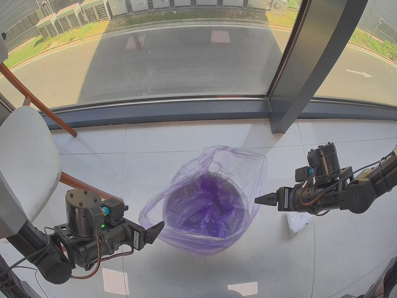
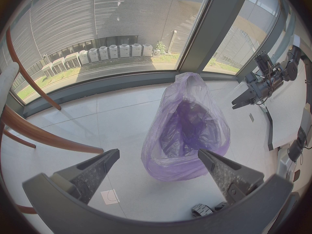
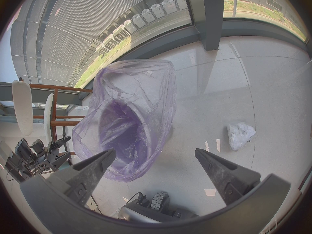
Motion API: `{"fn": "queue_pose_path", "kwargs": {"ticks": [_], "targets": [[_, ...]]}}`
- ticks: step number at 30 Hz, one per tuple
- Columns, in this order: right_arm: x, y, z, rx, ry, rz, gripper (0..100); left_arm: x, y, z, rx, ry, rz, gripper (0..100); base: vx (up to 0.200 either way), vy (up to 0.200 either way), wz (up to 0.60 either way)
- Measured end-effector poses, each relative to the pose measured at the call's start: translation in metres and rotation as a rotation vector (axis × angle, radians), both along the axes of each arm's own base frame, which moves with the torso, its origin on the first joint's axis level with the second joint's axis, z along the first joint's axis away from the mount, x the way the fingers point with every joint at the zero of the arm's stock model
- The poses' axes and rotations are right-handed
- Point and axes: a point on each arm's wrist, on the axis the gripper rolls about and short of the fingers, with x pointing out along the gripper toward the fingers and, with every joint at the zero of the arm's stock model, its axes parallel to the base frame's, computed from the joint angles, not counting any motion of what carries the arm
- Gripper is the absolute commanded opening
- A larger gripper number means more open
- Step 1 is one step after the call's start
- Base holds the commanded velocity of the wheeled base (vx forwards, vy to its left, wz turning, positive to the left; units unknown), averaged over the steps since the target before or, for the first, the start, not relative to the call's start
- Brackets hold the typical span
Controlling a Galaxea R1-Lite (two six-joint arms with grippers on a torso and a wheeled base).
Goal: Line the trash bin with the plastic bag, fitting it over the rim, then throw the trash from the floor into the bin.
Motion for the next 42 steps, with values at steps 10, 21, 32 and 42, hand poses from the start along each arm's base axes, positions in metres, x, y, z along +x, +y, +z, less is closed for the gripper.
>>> {"fn": "queue_pose_path", "kwargs": {"ticks": [10,21,32,42], "targets": [[0.004,0.009,-0.017,-0.014,0.048,0.018,100,0.029,0.0,-0.008,-0.001,0.004,0.054,100,0.0,0.0,0.0],[0.022,0.023,-0.029,0.002,0.024,0.027,100,0.043,-0.003,-0.02,0.001,0.025,0.072,100,0.0,0.0,0.0],[0.023,0.025,-0.045,0.0,0.028,0.028,0,0.05,-0.006,-0.03,-0.02,0.023,0.089,0,0.0,0.0,0.0],[0.001,0.016,-0.062,-0.041,0.112,0.035,0,0.024,0.006,-0.044,0.021,0.096,0.085,0,0.0,0.0,0.0]]}}
